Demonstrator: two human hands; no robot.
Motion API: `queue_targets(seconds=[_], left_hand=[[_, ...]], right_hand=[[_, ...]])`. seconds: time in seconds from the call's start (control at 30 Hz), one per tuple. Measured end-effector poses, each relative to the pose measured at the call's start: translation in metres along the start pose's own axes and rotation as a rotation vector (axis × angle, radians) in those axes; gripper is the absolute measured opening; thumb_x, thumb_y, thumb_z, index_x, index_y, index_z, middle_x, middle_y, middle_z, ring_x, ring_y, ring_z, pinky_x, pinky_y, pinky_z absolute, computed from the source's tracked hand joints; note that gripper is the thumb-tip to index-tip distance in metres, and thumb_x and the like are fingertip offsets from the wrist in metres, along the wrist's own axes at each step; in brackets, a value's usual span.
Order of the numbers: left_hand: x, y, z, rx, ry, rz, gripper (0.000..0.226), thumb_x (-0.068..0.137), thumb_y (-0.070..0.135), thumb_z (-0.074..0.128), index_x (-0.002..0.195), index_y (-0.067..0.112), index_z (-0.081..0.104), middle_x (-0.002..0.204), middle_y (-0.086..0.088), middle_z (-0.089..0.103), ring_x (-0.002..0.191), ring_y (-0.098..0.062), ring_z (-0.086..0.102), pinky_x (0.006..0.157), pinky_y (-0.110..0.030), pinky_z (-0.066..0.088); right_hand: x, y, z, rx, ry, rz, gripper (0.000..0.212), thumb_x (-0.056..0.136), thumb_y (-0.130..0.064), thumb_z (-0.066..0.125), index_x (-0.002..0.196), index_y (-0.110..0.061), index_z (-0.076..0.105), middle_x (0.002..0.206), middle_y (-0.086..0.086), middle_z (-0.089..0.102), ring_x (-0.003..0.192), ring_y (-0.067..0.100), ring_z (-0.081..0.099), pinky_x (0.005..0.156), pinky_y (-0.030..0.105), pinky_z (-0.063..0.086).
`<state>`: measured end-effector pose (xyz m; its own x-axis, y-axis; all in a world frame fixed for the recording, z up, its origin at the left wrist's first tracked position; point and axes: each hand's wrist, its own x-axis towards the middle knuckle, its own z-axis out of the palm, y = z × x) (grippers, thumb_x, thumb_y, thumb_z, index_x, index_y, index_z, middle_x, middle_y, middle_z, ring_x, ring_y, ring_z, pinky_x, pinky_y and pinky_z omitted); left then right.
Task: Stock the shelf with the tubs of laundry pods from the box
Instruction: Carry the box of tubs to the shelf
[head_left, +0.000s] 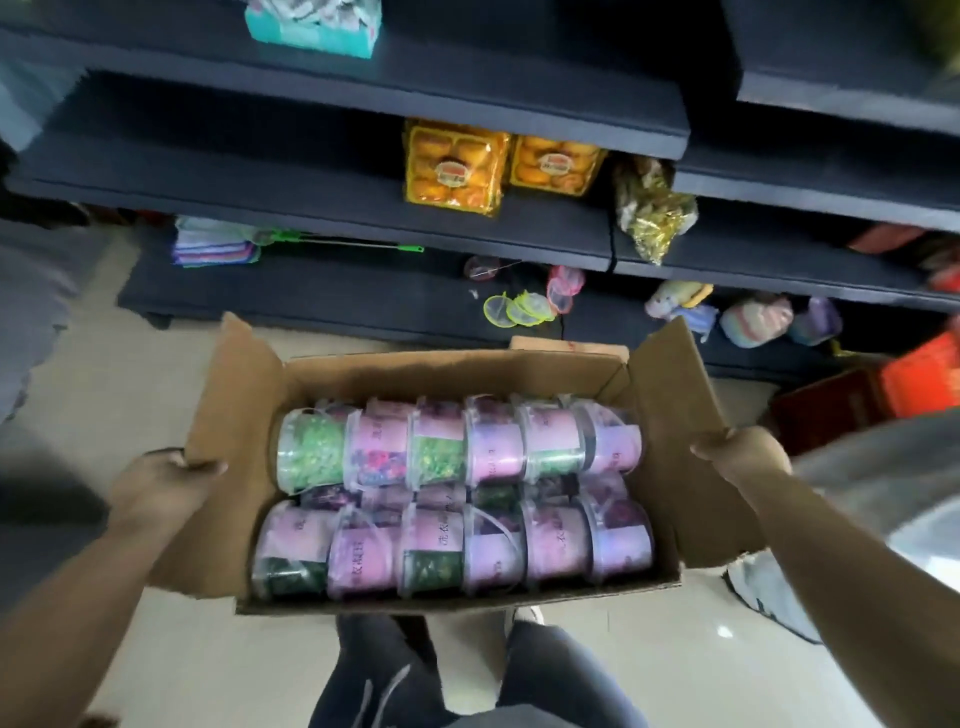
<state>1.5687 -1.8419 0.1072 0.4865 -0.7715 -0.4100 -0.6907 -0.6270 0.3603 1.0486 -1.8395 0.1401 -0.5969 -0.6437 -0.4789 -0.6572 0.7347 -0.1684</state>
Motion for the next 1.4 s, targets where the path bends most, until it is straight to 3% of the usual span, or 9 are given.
queue_targets(seconds=[0.17, 0.27, 0.4, 0.53, 0.77, 0.97, 1.2, 1.3, 1.4], left_hand=[[0.077, 0.059, -0.020, 0.105, -0.069, 0.185, 0.028, 0.085, 0.023, 0.062, 0.071, -0.001, 0.062, 0.078, -0.023, 0.063, 0.079, -0.037, 0.058, 0.068, -0.036, 0.041], [0.113, 0.100, -0.021, 0.191, -0.098, 0.258, 0.034, 0.085, 0.024, 0.063, 0.061, 0.002, 0.053, 0.071, -0.021, 0.058, 0.076, -0.035, 0.057, 0.065, -0.035, 0.038], [0.144, 0.147, -0.011, 0.331, -0.147, 0.318, 0.033, 0.086, 0.031, 0.060, 0.078, -0.001, 0.059, 0.083, -0.023, 0.061, 0.080, -0.033, 0.056, 0.063, -0.032, 0.037], [0.162, 0.189, 0.001, 0.403, -0.208, 0.366, 0.033, 0.086, 0.033, 0.061, 0.085, 0.000, 0.060, 0.089, -0.022, 0.062, 0.083, -0.034, 0.057, 0.069, -0.035, 0.042], [0.192, 0.267, 0.034, 0.527, -0.323, 0.516, 0.040, 0.086, 0.034, 0.061, 0.092, -0.005, 0.061, 0.096, -0.025, 0.063, 0.083, -0.035, 0.057, 0.070, -0.036, 0.045], [0.210, 0.323, 0.045, 0.561, -0.360, 0.711, 0.035, 0.086, 0.030, 0.061, 0.085, -0.004, 0.059, 0.082, -0.021, 0.058, 0.074, -0.033, 0.053, 0.061, -0.033, 0.039], [0.196, 0.396, 0.064, 0.574, -0.440, 0.938, 0.036, 0.083, 0.021, 0.065, 0.097, -0.012, 0.059, 0.101, -0.030, 0.061, 0.095, -0.042, 0.058, 0.077, -0.041, 0.044], [0.172, 0.421, 0.087, 0.591, -0.475, 1.012, 0.036, 0.085, 0.013, 0.063, 0.106, -0.015, 0.055, 0.108, -0.033, 0.057, 0.102, -0.044, 0.055, 0.081, -0.043, 0.041], [0.149, 0.440, 0.113, 0.670, -0.471, 1.089, 0.038, 0.084, 0.015, 0.064, 0.106, -0.015, 0.057, 0.108, -0.034, 0.058, 0.102, -0.044, 0.055, 0.082, -0.043, 0.042]], right_hand=[[-0.024, -0.006, 0.021, 0.093, 0.035, 0.162, 0.033, 0.082, -0.025, 0.067, 0.098, 0.004, 0.067, 0.093, 0.024, 0.067, 0.089, 0.037, 0.063, 0.077, 0.038, 0.048], [-0.033, 0.000, 0.032, 0.206, 0.033, 0.278, 0.029, 0.081, -0.019, 0.068, 0.091, 0.008, 0.065, 0.086, 0.025, 0.064, 0.084, 0.037, 0.061, 0.072, 0.038, 0.044], [-0.036, 0.011, 0.047, 0.303, 0.006, 0.380, 0.022, 0.082, -0.017, 0.068, 0.086, 0.003, 0.062, 0.077, 0.018, 0.056, 0.074, 0.031, 0.054, 0.066, 0.034, 0.037], [-0.032, 0.024, 0.059, 0.366, 0.038, 0.510, 0.024, 0.080, -0.016, 0.070, 0.078, 0.007, 0.062, 0.078, 0.020, 0.057, 0.087, 0.040, 0.062, 0.068, 0.036, 0.040], [-0.054, 0.022, 0.070, 0.418, 0.052, 0.740, 0.028, 0.082, -0.025, 0.067, 0.088, 0.001, 0.063, 0.083, 0.019, 0.061, 0.083, 0.035, 0.062, 0.067, 0.033, 0.040], [-0.106, -0.005, 0.077, 0.526, 0.134, 0.906, 0.020, 0.079, -0.021, 0.070, 0.083, -0.002, 0.065, 0.072, 0.015, 0.058, 0.072, 0.030, 0.057, 0.063, 0.030, 0.038], [-0.163, -0.034, 0.097, 0.667, 0.214, 1.110, 0.021, 0.079, -0.019, 0.071, 0.084, 0.001, 0.067, 0.076, 0.017, 0.060, 0.083, 0.038, 0.063, 0.066, 0.034, 0.041], [-0.176, -0.032, 0.113, 0.747, 0.219, 1.209, 0.023, 0.080, -0.017, 0.070, 0.068, 0.001, 0.062, 0.071, 0.016, 0.058, 0.073, 0.032, 0.057, 0.065, 0.032, 0.038], [-0.179, -0.025, 0.131, 0.799, 0.180, 1.288, 0.026, 0.081, -0.017, 0.069, 0.062, -0.002, 0.058, 0.072, 0.016, 0.056, 0.081, 0.036, 0.061, 0.065, 0.030, 0.036]])
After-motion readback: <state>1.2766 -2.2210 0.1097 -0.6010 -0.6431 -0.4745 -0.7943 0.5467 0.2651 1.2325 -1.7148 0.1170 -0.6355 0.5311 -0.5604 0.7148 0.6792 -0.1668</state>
